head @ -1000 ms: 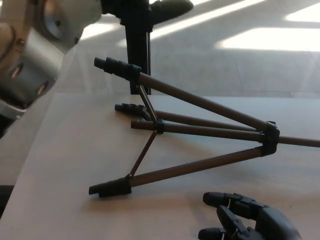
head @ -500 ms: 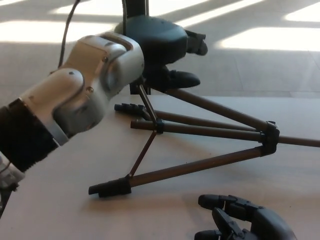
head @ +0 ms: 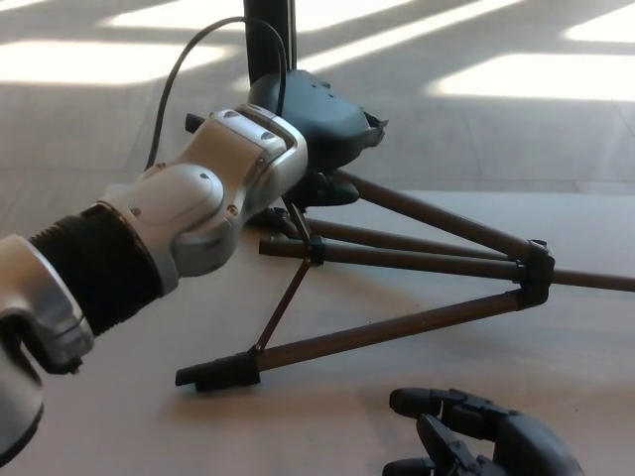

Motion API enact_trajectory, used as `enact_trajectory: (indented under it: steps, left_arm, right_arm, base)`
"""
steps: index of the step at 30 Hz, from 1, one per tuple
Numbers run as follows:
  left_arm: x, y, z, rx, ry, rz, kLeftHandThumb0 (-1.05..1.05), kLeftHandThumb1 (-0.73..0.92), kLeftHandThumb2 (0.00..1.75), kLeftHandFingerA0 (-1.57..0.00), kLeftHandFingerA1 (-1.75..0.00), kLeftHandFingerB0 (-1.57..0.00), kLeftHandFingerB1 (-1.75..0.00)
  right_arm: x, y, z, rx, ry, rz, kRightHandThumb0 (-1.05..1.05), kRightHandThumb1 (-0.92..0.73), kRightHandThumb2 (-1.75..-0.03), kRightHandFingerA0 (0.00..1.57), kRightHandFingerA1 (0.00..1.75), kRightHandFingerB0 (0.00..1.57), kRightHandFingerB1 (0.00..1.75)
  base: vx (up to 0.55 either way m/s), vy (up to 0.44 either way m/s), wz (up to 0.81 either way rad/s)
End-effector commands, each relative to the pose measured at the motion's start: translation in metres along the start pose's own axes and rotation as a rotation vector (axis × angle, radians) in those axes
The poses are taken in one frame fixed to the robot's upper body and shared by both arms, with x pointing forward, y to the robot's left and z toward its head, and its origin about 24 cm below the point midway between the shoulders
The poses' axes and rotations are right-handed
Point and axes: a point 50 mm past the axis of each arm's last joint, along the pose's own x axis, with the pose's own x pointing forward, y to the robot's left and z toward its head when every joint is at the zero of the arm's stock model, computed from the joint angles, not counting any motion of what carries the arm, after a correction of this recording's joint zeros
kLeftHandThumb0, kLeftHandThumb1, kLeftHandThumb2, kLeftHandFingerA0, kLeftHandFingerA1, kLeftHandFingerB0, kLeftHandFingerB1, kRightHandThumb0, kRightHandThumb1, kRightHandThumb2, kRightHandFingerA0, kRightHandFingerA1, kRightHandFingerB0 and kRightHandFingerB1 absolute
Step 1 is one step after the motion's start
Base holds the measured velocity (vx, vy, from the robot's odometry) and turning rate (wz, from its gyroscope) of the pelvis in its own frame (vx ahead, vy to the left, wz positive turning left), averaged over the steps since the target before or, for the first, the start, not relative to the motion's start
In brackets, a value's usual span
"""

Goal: Use both hands of the robot to pick up the tripod lying in the middle of the desk and make it stand upright on the desk

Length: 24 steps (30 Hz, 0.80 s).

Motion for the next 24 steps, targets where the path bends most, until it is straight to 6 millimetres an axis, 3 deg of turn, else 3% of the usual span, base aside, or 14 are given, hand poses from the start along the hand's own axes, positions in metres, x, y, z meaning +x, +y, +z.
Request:
enact_trajectory:
  steps: [1, 2, 4, 5, 6, 7, 9, 17, 18, 20, 21, 23, 24]
  left_arm:
    - [0.011, 0.028, 0.008, 0.509, 0.031, 0.227, -0.91, 0.63, 0.59, -0.04, -0.47, -0.12, -0.35]
    - [0.012, 0.025, 0.009, 0.521, 0.036, 0.223, -0.92, 0.53, 0.95, -0.03, -0.4, -0.1, -0.38]
    - [0.014, 0.02, 0.009, 0.512, 0.039, 0.232, -0.93, 0.54, 0.96, -0.03, -0.36, -0.11, -0.37]
    - [0.015, 0.018, 0.01, 0.512, 0.048, 0.235, -0.95, 0.6, 0.6, 0.0, -0.41, -0.08, -0.35]
    - [0.016, 0.017, 0.01, 0.513, 0.052, 0.237, -0.95, 0.6, 0.6, 0.0, -0.41, -0.08, -0.35]
    - [0.017, 0.016, 0.01, 0.508, 0.059, 0.243, -0.87, 0.49, 0.96, -0.02, -0.22, -0.08, -0.34]
    - [0.019, 0.012, 0.011, 0.488, 0.08, 0.253, -0.9, 0.5, 0.96, -0.01, -0.13, -0.04, -0.28]
    - [0.026, 0.0, 0.03, 0.286, 0.077, 0.231, -0.81, 0.43, 0.92, 0.0, -0.28, 0.0, -0.22]
    - [0.028, 0.0, 0.04, 0.198, 0.058, 0.191, -0.86, 0.48, 0.94, 0.0, -0.19, -0.12, -0.09]
    - [0.029, 0.0, 0.042, 0.181, 0.052, 0.183, -0.86, 0.47, 0.94, 0.0, -0.21, -0.11, -0.08]
    - [0.029, 0.0, 0.044, 0.156, 0.049, 0.177, -0.98, 0.55, 0.65, 0.0, -0.25, 0.0, -0.29]
    - [0.03, -0.002, 0.049, 0.12, 0.039, 0.163, -0.96, 0.51, 0.66, 0.0, -0.23, 0.0, -0.28]
    - [0.03, -0.002, 0.051, 0.109, 0.034, 0.15, -0.8, 0.4, 0.91, 0.0, -0.25, 0.0, -0.16]
  right_arm:
    - [0.0, -0.005, -0.007, 0.015, 0.021, -0.086, -0.69, -0.7, -0.61, 0.7, 0.77, 0.63, 0.52]
    - [0.0, -0.004, -0.008, 0.025, 0.028, -0.088, -0.69, -0.7, -0.61, 0.7, 0.77, 0.64, 0.52]
    - [0.0, -0.002, -0.009, 0.02, 0.031, -0.084, -0.69, -0.71, -0.61, 0.68, 0.78, 0.63, 0.52]
    - [0.0, -0.002, -0.009, 0.019, 0.027, -0.085, -0.69, -0.71, -0.61, 0.69, 0.79, 0.63, 0.52]
    - [0.0, -0.002, -0.009, 0.019, 0.026, -0.086, -0.69, -0.71, -0.61, 0.69, 0.79, 0.63, 0.52]
    - [0.0, -0.002, -0.01, 0.016, 0.022, -0.079, -0.69, -0.71, -0.61, 0.68, 0.8, 0.63, 0.52]
    - [0.002, -0.001, -0.009, 0.006, 0.017, -0.078, -0.69, -0.71, -0.61, 0.71, 0.81, 0.64, 0.52]
    - [0.003, 0.0, -0.007, -0.006, -0.003, -0.045, -0.69, -0.72, -0.62, 0.66, 0.81, 0.61, 0.51]
    - [0.003, -0.001, -0.006, -0.022, -0.017, -0.037, -0.69, -0.73, -0.62, 0.67, 0.8, 0.61, 0.51]
    - [0.005, 0.0, -0.005, -0.023, -0.027, -0.032, -0.69, -0.73, -0.62, 0.68, 0.8, 0.61, 0.51]
    - [0.005, 0.0, -0.005, -0.028, -0.027, -0.029, -0.69, -0.74, -0.62, 0.68, 0.79, 0.61, 0.5]
    - [0.005, 0.0, -0.004, -0.031, -0.033, -0.025, -0.7, -0.73, -0.62, 0.66, 0.79, 0.63, 0.52]
    - [0.006, 0.001, -0.004, -0.034, -0.04, -0.021, -0.7, -0.74, -0.62, 0.66, 0.79, 0.65, 0.54]
  base:
    - [0.0, 0.0, 0.0]
    - [0.0, 0.0, 0.0]
    - [0.0, 0.0, 0.0]
    - [0.0, 0.0, 0.0]
    - [0.0, 0.0, 0.0]
    - [0.0, 0.0, 0.0]
    - [0.0, 0.0, 0.0]
    - [0.0, 0.0, 0.0]
    - [0.0, 0.0, 0.0]
    - [0.0, 0.0, 0.0]
    - [0.0, 0.0, 0.0]
    - [0.0, 0.0, 0.0]
    - [0.0, 0.0, 0.0]
